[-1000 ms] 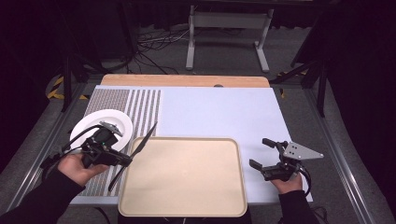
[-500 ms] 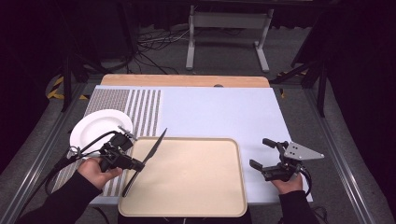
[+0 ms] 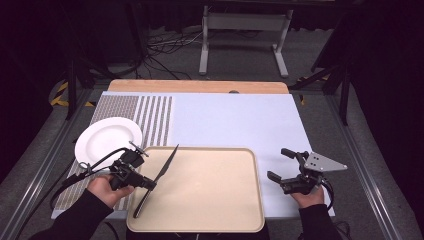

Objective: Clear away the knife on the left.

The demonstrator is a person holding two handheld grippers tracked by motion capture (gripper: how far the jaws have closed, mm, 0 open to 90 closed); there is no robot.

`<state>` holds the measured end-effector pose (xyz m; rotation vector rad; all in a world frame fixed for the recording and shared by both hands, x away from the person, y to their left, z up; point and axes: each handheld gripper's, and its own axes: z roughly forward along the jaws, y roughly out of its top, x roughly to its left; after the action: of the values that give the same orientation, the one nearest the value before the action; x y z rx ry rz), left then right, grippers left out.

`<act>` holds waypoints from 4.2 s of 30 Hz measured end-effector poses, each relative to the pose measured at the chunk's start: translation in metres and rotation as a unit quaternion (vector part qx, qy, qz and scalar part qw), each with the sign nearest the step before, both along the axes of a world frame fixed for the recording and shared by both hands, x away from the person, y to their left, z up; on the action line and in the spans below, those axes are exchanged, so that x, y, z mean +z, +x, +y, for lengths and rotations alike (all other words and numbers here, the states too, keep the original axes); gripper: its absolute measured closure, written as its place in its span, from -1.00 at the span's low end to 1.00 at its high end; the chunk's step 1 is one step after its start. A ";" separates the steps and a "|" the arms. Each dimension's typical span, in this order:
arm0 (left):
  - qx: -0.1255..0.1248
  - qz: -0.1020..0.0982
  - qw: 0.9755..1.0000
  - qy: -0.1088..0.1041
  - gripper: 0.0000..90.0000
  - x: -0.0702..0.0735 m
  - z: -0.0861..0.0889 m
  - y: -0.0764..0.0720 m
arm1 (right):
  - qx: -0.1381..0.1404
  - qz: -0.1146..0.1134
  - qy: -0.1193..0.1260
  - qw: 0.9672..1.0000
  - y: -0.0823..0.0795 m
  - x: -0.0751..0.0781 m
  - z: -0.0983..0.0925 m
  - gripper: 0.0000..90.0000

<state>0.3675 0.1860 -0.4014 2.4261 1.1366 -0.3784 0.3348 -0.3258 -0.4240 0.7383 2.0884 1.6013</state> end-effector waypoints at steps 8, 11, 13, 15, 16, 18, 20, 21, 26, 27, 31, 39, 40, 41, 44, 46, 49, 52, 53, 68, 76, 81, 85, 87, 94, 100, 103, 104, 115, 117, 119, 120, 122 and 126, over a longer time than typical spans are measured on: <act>-0.003 0.001 1.000 0.021 0.78 -0.009 -0.006 -0.001 | 0.000 0.000 0.001 1.000 0.000 0.000 0.000 -0.91; -0.009 0.008 1.000 0.019 0.78 -0.013 -0.008 -0.002 | -0.001 -0.003 0.001 1.000 -0.001 0.001 0.000 -0.91; -0.009 0.007 1.000 0.021 0.78 -0.014 -0.009 -0.002 | -0.002 -0.006 0.001 1.000 -0.002 0.002 -0.001 -0.91; -0.011 0.010 1.000 0.021 0.78 -0.015 -0.010 -0.001 | -0.002 -0.007 0.003 1.000 -0.002 0.002 -0.001 -0.91; -0.011 0.011 1.000 0.023 0.78 -0.016 -0.010 0.000 | -0.002 -0.008 0.002 1.000 -0.002 0.002 -0.002 -0.91; -0.010 0.010 1.000 0.025 0.78 -0.016 -0.010 0.000 | -0.002 -0.007 0.001 1.000 -0.002 0.002 -0.002 -0.91; -0.011 0.012 1.000 0.026 0.78 -0.017 -0.010 0.000 | -0.002 -0.007 0.003 1.000 -0.002 0.002 -0.001 -0.91; -0.012 0.012 0.999 0.028 0.78 -0.017 -0.010 0.000 | -0.002 -0.007 0.003 1.000 -0.002 0.002 -0.002 -0.91; -0.008 0.015 0.999 0.034 0.77 -0.021 -0.011 0.000 | -0.002 -0.008 0.003 1.000 -0.002 0.002 -0.002 -0.91; -0.012 0.017 0.999 0.036 0.77 -0.022 -0.011 0.001 | -0.002 -0.008 0.002 1.000 -0.002 0.002 -0.002 -0.91; -0.014 0.015 0.999 0.040 0.75 -0.023 -0.011 0.001 | -0.003 -0.009 0.002 1.000 -0.002 0.002 -0.002 -0.91; -0.041 -0.034 0.999 -0.003 0.18 -0.005 -0.010 0.004 | -0.003 -0.019 0.005 1.000 -0.004 0.004 -0.002 -0.91; -0.047 -0.050 0.998 -0.008 0.14 -0.002 -0.011 0.004 | -0.003 -0.019 0.004 1.000 -0.004 0.004 -0.003 -0.91; -0.052 -0.077 0.996 -0.017 0.06 0.000 -0.011 0.004 | -0.004 -0.019 0.005 1.000 -0.004 0.004 -0.003 -0.91; -0.067 -0.172 0.982 -0.041 -0.23 0.004 -0.012 0.000 | -0.005 -0.019 0.004 1.000 -0.004 0.004 -0.003 -0.91; -0.084 -0.223 0.969 -0.059 -0.24 0.005 -0.013 -0.004 | -0.006 -0.018 0.003 1.000 -0.004 0.004 -0.004 -0.90; -0.104 -0.253 0.958 -0.087 -0.15 0.006 -0.019 -0.005 | -0.006 -0.019 0.004 1.000 -0.003 0.004 -0.004 -0.90; -0.119 -0.255 0.954 -0.105 0.06 0.005 -0.023 -0.004 | -0.005 -0.018 0.003 1.000 -0.003 0.003 -0.003 -0.90; -0.113 -0.257 0.953 -0.113 0.23 0.005 -0.025 -0.001 | -0.005 -0.017 0.001 1.000 -0.003 0.003 -0.004 -0.90; -0.170 -0.320 0.930 -0.063 1.00 -0.022 -0.057 0.003 | -0.005 -0.010 -0.001 1.000 -0.002 0.001 -0.003 -0.90; -0.175 -0.284 0.941 -0.045 1.00 -0.034 -0.062 0.010 | -0.005 -0.006 0.002 1.000 -0.001 -0.001 -0.006 -0.90; -0.176 -0.263 0.948 -0.028 1.00 -0.040 -0.063 0.014 | -0.006 -0.006 0.002 1.000 -0.001 -0.001 -0.005 -0.90; -0.186 -0.260 0.947 -0.029 1.00 -0.042 -0.065 0.012 | -0.006 -0.005 0.001 1.000 -0.001 -0.001 -0.005 -0.90; -0.188 -0.255 0.948 -0.025 1.00 -0.043 -0.065 0.012 | -0.006 -0.004 0.001 1.000 -0.001 -0.001 -0.005 -0.90; -0.192 -0.258 0.947 -0.015 1.00 -0.043 -0.064 0.013 | -0.006 -0.004 0.001 1.000 -0.001 -0.001 -0.005 -0.90; -0.196 -0.265 0.944 0.001 1.00 -0.041 -0.059 0.012 | -0.006 -0.004 0.001 1.000 -0.001 -0.001 -0.005 -0.90; -0.197 -0.267 0.943 0.007 1.00 -0.041 -0.057 0.012 | -0.007 -0.004 0.000 1.000 -0.002 -0.001 -0.005 -0.90; -0.197 -0.266 0.944 0.011 1.00 -0.040 -0.056 0.013 | -0.006 -0.005 -0.001 1.000 -0.002 -0.001 -0.005 -0.90; -0.188 -0.269 0.944 0.038 1.00 -0.038 -0.045 0.016 | -0.005 -0.002 0.001 1.000 -0.001 -0.001 -0.005 -0.90; -0.188 -0.271 0.943 0.042 1.00 -0.038 -0.043 0.016 | -0.005 -0.001 0.001 1.000 -0.001 -0.001 -0.005 -0.90; -0.187 -0.269 0.944 0.045 1.00 -0.037 -0.041 0.017 | -0.004 -0.002 0.000 1.000 -0.001 -0.001 -0.005 -0.90; -0.187 -0.270 0.943 0.045 1.00 -0.037 -0.040 0.017 | -0.004 -0.002 0.001 1.000 -0.001 -0.001 -0.005 -0.90; -0.183 -0.267 0.945 0.049 1.00 -0.037 -0.038 0.018 | -0.005 -0.001 0.002 1.000 -0.001 -0.001 -0.005 -0.90; -0.172 -0.267 0.947 0.046 1.00 -0.037 -0.032 0.019 | -0.005 0.000 0.001 1.000 -0.001 -0.002 -0.005 -0.90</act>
<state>0.3862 0.1541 -0.4388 2.5757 0.5069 0.2333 0.3340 -0.3308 -0.4256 0.7486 2.0793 1.5979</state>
